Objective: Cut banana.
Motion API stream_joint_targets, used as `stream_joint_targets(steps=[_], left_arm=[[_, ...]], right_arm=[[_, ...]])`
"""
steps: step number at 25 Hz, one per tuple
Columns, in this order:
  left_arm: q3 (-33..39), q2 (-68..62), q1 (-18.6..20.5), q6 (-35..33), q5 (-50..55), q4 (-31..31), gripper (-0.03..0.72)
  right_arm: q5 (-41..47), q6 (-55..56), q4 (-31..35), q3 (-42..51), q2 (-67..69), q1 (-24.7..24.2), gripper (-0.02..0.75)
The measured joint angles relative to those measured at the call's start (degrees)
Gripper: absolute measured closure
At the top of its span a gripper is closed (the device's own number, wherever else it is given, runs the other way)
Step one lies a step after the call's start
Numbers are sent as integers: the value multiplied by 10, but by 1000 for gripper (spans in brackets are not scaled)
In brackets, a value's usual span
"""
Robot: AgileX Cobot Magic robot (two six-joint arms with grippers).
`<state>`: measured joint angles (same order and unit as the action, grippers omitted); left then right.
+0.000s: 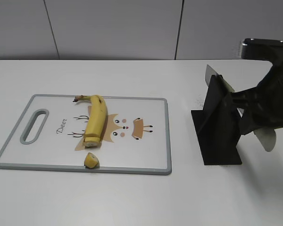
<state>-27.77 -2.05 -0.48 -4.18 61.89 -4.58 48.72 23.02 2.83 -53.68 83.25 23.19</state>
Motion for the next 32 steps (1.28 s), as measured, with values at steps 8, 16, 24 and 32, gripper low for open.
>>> stream_joint_targets(steps=[8,16,24,32], left_arm=[[0,0,0,0,0,0,150],[0,0,0,0,0,0,153],[0,0,0,0,0,0,153],[0,0,0,0,0,0,155]], right_arm=[[-6,0,11,5,0,0,565],[-10,-17,39,5,0,0,334],[-27,-52,41,5,-17,0,155],[-49,-174,41,21,-170,0,139]])
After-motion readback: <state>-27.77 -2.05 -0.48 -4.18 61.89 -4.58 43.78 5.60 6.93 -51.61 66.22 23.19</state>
